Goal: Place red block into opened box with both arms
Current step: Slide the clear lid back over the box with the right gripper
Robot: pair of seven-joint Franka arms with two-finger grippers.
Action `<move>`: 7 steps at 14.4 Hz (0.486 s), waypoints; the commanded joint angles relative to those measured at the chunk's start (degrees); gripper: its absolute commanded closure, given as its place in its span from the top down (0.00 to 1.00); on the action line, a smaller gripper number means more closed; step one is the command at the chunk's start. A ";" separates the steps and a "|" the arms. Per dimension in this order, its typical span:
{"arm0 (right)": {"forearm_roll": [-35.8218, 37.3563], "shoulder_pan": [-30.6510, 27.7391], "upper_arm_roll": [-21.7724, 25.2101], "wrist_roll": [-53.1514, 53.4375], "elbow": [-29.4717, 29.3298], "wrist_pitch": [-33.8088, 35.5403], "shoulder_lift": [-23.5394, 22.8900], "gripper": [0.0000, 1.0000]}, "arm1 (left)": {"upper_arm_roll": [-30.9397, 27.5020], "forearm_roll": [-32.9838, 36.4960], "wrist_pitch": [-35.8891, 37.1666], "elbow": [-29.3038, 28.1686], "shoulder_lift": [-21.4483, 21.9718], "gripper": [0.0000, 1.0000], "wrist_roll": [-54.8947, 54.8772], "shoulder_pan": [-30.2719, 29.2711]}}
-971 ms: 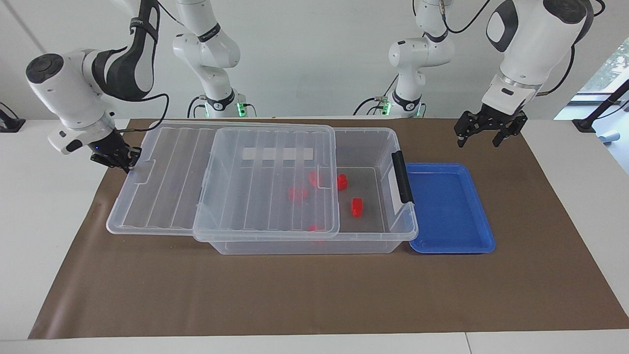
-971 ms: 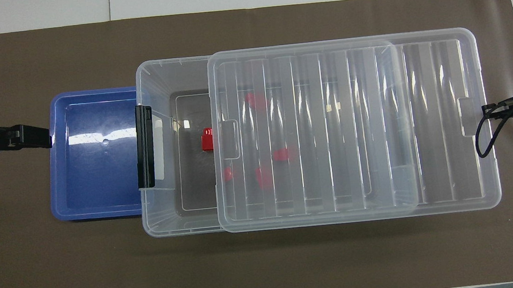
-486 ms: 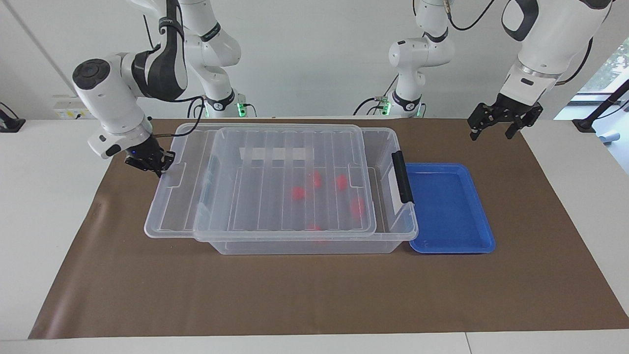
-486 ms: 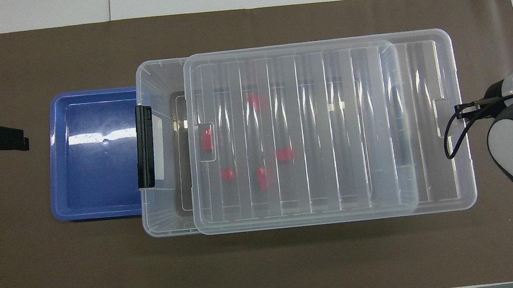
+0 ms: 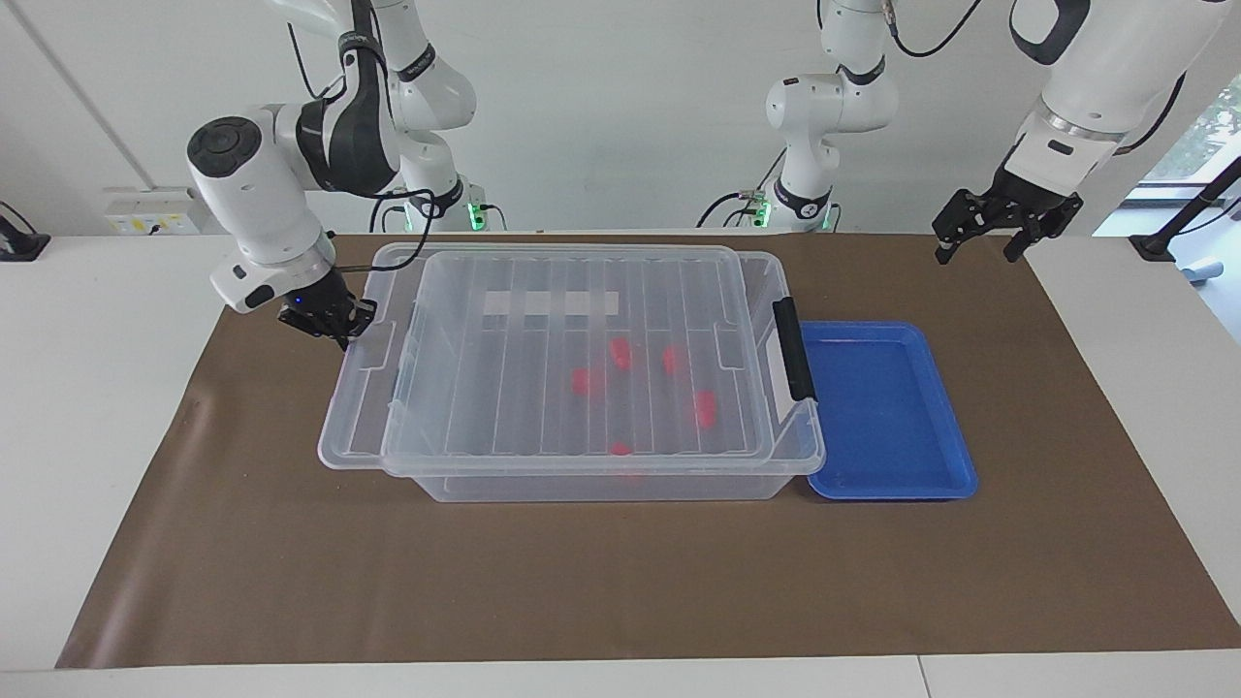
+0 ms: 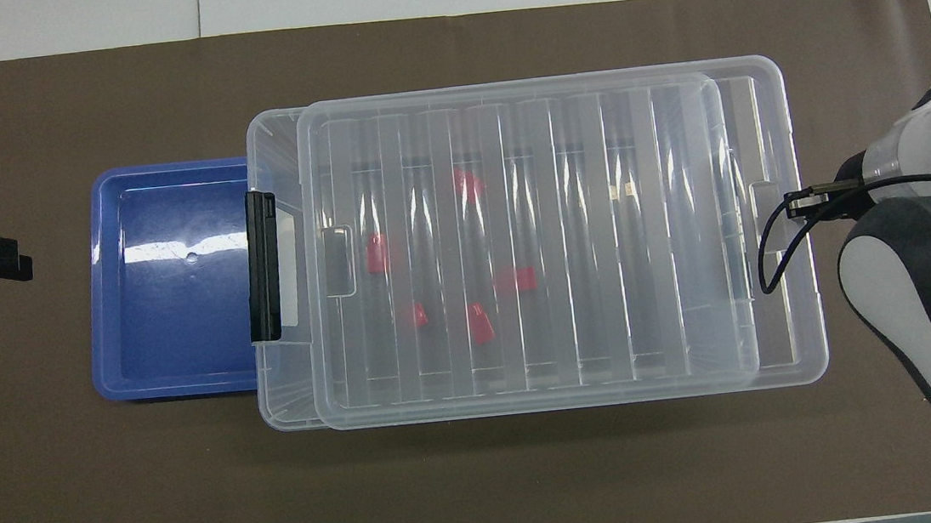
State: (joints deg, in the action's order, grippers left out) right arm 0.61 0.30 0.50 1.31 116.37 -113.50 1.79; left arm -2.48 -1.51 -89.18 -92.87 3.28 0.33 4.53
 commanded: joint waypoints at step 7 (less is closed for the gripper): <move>-0.70 3.92 -0.41 6.42 1.31 0.12 1.38 0.00 | 0.10 -0.51 4.28 4.19 -2.40 1.00 -1.38 0.83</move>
State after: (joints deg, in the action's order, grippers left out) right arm 0.61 3.33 0.42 5.39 116.40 -113.50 1.96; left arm -2.45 -1.57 -87.03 -91.23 2.22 -0.21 4.94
